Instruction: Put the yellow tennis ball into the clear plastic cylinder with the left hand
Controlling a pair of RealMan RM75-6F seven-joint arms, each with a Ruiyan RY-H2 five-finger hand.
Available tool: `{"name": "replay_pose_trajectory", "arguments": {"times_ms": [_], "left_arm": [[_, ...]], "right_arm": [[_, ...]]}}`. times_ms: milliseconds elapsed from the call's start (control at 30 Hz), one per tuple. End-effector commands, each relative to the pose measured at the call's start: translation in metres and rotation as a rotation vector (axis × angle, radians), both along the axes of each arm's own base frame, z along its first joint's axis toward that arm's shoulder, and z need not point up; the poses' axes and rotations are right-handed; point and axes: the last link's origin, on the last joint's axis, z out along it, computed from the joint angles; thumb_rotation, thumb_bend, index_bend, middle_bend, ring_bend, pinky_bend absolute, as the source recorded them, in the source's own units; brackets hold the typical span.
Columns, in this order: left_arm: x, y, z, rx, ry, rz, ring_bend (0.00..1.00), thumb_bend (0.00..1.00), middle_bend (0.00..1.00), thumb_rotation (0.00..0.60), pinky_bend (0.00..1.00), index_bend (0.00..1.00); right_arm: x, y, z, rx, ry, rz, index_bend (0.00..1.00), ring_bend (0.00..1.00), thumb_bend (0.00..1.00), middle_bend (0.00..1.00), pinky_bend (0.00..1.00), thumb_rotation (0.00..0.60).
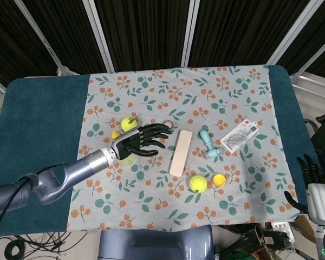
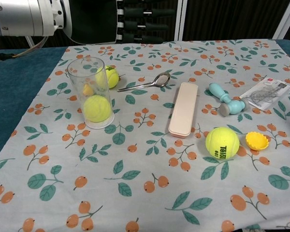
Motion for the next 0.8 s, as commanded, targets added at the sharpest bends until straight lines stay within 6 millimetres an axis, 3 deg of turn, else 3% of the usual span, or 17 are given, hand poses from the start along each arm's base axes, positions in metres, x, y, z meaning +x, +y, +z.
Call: {"name": "replay_pose_trajectory", "arguments": {"times_ms": [33,467,800], "left_arm": [[-0.001,0.000,0.000,-0.001,0.001,0.001,0.13,0.21,0.18,0.600,0.27,0.21],[-0.003,0.003,0.005,0.018,0.001,0.001,0.13,0.21,0.18,0.600,0.26,0.21],[-0.042,0.044,0.051,0.414,0.314,-0.072,0.11,0.21,0.18,0.600,0.19,0.21]], "right_arm": [[0.000,0.000,0.000,-0.002,-0.001,-0.001,0.00,0.11,0.16,0.00,0.25,0.600],[0.000,0.000,0.000,0.002,-0.004,0.001,0.00,0.11,0.16,0.00,0.25,0.600],[-0.001,-0.001,-0.001,0.007,-0.009,0.000,0.00,0.11,0.16,0.00,0.25,0.600]]}}
